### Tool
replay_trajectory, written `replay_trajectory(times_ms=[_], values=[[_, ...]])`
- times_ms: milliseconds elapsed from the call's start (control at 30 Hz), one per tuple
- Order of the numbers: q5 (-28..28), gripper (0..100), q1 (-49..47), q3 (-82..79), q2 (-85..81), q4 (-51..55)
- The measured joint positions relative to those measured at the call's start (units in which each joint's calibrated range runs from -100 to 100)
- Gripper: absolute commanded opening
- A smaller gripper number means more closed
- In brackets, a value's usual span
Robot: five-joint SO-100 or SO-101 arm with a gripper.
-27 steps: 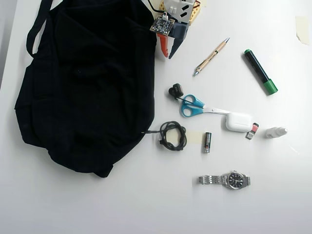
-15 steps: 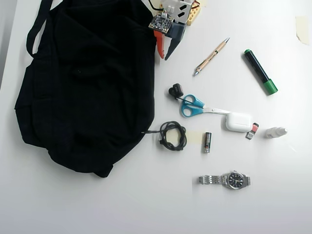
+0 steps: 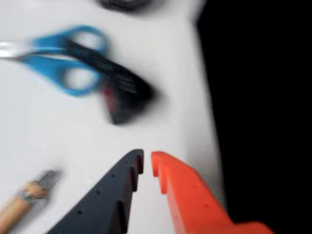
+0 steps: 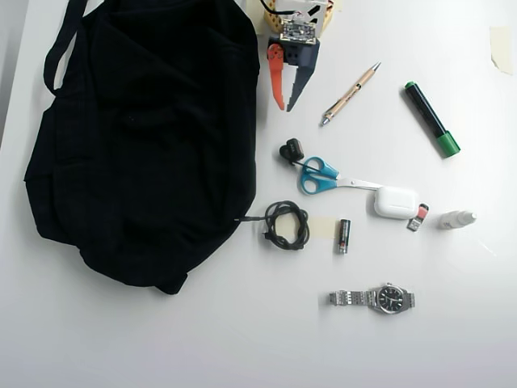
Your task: Put the whiteboard marker into the black bag
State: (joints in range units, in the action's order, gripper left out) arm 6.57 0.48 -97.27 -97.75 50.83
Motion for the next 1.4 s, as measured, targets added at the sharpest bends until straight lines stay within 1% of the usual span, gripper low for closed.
replay_trajectory(times_ms=[33,67,133,167,233,333,467,533,633,700,800,900,1000,1100,1200,1333,1400], values=[[0.2,7,-0.07,0.34,0.0,-0.34],[0.24,8,-2.13,0.51,0.0,-0.6],[0.29,11,-8.07,0.51,0.0,-0.94],[0.24,11,-12.62,0.51,0.0,-1.36],[-0.1,11,-16.37,0.51,0.0,-2.47],[-4.05,11,-23.56,1.45,0.0,-6.65],[-5.27,11,-27.82,4.1,0.0,-7.24],[-5.32,11,-27.3,7.59,0.08,-3.66],[-5.32,11,-28.18,16.64,1.17,6.22],[-5.32,11,-27.6,24.06,4.67,12.87],[-5.32,12,-28.77,36.01,13.34,20.71],[-5.32,12,-31.12,48.12,25.6,23.86],[-5.76,12,-32.66,59.39,39.62,23.86],[-6.69,15,-35.38,69.45,54.38,23.86],[-9.77,19,-38.9,77.99,66.89,23.86],[-14.51,20,-43.6,87.03,79.9,22.16],[-15.78,21,-45.14,88.99,84.99,19.68]])
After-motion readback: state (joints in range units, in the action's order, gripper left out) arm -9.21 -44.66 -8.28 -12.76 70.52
